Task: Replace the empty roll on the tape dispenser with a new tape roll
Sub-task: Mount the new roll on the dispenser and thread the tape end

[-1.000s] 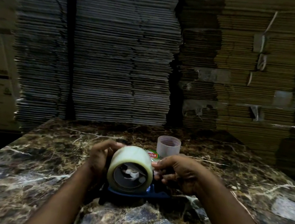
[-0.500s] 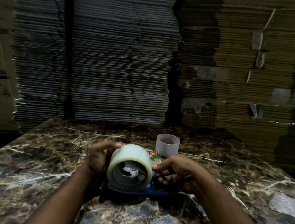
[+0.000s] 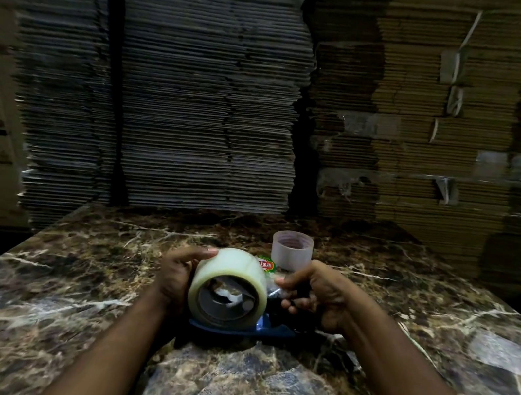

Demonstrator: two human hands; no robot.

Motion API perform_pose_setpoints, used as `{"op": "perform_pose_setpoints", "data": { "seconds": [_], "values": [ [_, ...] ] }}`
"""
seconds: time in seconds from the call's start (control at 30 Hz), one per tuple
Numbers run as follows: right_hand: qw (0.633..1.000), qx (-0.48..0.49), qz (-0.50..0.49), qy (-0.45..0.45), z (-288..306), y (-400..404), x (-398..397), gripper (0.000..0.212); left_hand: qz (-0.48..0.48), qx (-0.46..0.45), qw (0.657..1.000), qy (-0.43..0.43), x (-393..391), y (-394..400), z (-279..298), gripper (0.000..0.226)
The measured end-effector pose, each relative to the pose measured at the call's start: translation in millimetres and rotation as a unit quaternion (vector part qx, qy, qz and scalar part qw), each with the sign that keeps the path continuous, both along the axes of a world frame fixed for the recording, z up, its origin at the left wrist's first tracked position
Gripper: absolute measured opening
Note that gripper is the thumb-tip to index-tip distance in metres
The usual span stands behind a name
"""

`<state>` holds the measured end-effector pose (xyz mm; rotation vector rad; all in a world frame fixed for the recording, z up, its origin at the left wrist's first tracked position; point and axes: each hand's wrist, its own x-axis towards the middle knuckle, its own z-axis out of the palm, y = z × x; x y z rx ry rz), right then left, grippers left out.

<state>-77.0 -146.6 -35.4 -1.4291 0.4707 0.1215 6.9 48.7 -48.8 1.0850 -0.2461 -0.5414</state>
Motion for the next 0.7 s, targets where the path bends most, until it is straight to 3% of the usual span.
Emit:
{"op": "perform_pose_setpoints", "data": {
  "seconds": [0.1,0.3,0.43,0.7],
  "values": [
    [1.000,0.003,-0.001,0.008,2.2,-3.6,-4.4,0.019,-0.010,0.012,1.000,-0.004,-1.3,-1.0,2.6,0.032],
    [1.000,0.009,-0.005,0.000,-0.9,-6.8,-4.3,0.007,-0.026,0.003,1.000,-0.010,-1.9,2.3,-0.7,0.035],
    [0.999,0.039,-0.011,-0.001,-3.2,-7.7,-0.7,0.005,-0.032,-0.028,0.999,-0.014,-1.2,1.6,-3.7,0.058],
    [0.999,0.029,-0.036,-0.009,-7.7,-9.0,2.9,0.008,-0.028,-0.054,0.998,-0.008,-19.5,0.6,6.5,0.034]
  ]
}}
